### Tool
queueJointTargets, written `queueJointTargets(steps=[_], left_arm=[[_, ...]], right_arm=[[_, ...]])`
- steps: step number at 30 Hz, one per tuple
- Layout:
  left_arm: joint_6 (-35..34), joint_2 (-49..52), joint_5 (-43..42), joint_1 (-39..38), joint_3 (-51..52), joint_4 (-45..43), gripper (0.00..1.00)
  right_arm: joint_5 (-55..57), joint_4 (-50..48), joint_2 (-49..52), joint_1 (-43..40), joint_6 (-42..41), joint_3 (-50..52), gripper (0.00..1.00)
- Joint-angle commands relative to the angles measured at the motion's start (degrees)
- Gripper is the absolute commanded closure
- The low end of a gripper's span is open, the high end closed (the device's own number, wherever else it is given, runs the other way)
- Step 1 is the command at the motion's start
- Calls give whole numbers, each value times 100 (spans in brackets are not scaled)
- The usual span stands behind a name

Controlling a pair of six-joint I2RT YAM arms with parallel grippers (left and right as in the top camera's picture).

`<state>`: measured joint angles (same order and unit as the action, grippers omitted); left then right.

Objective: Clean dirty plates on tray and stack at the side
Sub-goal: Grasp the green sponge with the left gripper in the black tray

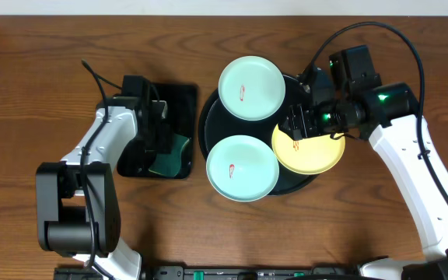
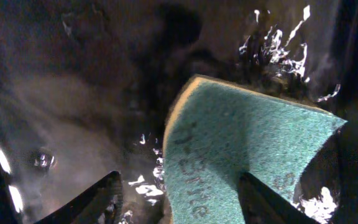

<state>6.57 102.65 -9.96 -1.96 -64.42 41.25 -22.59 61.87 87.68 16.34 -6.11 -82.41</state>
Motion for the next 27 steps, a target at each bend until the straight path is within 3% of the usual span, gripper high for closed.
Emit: queueJointTargets(steps=[1,10,18,27], left_arm=[[153,44,-9,-17,164,-35,50],[61,-278,26,-39,-166,295,48],[-111,-730,7,-297,-186,634,34],[-149,-717,367,-461,299,254,34]], right_arm=[[-83,-11,-111,55,-74,-74,31],[-81,-17,-109,55,-157,-74,30],[-81,-46,-109,55,-157,-74,29],[-81,-37,-109,59,-157,-74,28]])
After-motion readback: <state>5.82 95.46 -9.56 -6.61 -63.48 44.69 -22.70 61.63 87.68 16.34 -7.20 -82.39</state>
